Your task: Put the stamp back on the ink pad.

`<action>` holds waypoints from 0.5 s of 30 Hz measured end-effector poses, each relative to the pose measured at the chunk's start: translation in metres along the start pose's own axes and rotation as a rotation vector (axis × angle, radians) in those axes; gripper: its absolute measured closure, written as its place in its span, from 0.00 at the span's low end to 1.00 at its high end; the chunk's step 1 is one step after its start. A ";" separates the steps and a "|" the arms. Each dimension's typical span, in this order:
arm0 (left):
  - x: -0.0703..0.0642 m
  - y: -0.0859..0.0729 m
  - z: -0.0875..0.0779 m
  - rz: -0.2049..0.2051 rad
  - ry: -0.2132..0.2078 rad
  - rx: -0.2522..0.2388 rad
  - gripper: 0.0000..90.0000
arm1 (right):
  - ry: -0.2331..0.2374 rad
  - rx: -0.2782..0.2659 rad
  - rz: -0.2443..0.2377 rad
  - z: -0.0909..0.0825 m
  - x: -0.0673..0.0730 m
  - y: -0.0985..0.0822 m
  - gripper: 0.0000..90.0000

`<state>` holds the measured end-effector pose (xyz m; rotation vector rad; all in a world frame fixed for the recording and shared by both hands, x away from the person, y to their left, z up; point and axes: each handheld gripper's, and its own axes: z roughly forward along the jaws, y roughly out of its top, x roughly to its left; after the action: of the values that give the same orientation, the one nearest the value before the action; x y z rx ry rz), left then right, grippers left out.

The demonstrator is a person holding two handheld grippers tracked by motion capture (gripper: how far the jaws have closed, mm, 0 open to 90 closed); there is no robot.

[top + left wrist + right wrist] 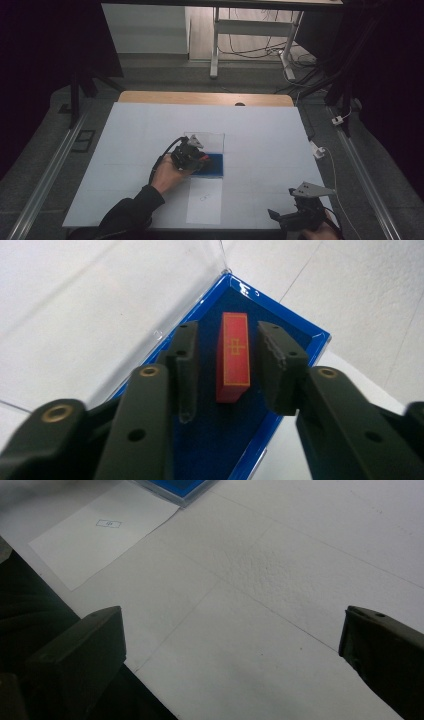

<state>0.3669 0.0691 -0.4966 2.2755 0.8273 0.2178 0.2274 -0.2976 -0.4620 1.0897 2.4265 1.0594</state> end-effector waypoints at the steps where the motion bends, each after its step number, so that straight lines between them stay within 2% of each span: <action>1: 0.000 0.000 -0.001 -0.006 -0.003 -0.001 0.64 | 0.000 0.000 0.000 0.000 0.000 0.000 0.00; 4: 0.001 0.001 -0.003 -0.021 -0.030 -0.002 0.57 | 0.000 0.000 0.000 0.000 0.000 0.000 0.00; 11: -0.003 0.001 -0.011 -0.019 -0.032 -0.031 0.43 | -0.002 0.000 -0.005 0.000 0.000 0.000 0.00; 15: -0.005 0.001 -0.017 -0.026 -0.037 -0.056 0.29 | -0.001 -0.001 -0.005 -0.001 0.000 0.000 0.00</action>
<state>0.3571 0.0751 -0.4832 2.2085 0.8215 0.1842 0.2271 -0.2979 -0.4617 1.0829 2.4269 1.0576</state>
